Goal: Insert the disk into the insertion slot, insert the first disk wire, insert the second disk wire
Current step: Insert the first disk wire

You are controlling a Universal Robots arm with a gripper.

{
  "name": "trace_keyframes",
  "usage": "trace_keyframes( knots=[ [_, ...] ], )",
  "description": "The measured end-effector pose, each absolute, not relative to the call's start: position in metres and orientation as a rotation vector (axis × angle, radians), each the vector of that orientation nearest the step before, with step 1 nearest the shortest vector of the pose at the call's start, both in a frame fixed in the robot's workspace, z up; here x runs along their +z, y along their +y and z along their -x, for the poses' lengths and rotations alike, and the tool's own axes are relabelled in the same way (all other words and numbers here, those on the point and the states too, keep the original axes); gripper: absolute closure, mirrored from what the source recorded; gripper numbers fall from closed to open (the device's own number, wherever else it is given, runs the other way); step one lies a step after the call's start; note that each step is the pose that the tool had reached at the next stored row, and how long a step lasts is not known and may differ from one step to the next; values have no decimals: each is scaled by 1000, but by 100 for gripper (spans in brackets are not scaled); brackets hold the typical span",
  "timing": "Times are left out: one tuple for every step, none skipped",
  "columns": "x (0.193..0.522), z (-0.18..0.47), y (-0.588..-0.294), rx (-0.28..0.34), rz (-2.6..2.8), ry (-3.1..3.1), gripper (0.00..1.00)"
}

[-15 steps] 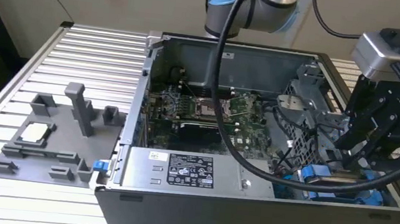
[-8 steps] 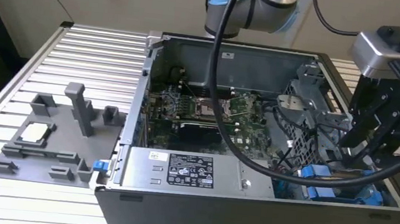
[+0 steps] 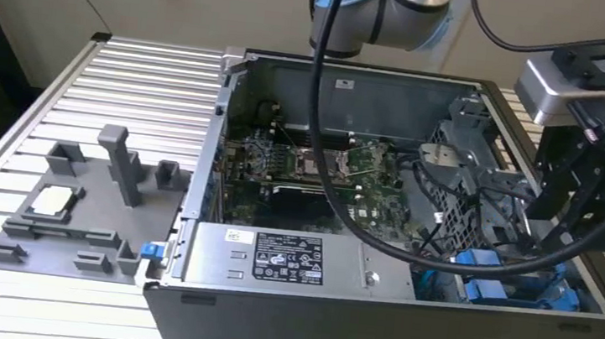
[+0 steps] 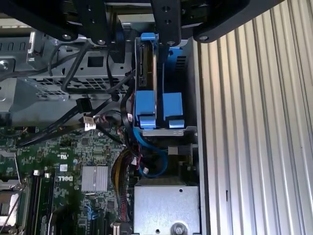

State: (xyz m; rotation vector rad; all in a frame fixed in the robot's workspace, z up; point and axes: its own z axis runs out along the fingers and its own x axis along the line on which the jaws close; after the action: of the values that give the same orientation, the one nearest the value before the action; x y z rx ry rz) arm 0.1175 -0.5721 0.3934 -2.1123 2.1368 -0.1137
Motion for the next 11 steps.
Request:
trace_keyframes(
  knots=[
    [394, -117, -571, -119, 2111, 2133, 60],
    [395, -117, -570, -123, 2110, 2130, 60],
    [396, -117, -569, -127, 2109, 2127, 60],
    [397, -116, -568, -131, 2107, 2124, 60],
    [397, -116, -566, -136, 2105, 2121, 60],
    [397, -115, -564, -143, 2103, 2117, 60],
    [397, -114, -561, -150, 2100, 2114, 60],
    [397, -113, -559, -151, 2099, 2114, 60],
    [397, -113, -556, -151, 2099, 2114, 60],
    [397, -112, -553, -152, 2099, 2113, 60],
    [397, -112, -551, -159, 2102, 2112, 60]
  ],
)
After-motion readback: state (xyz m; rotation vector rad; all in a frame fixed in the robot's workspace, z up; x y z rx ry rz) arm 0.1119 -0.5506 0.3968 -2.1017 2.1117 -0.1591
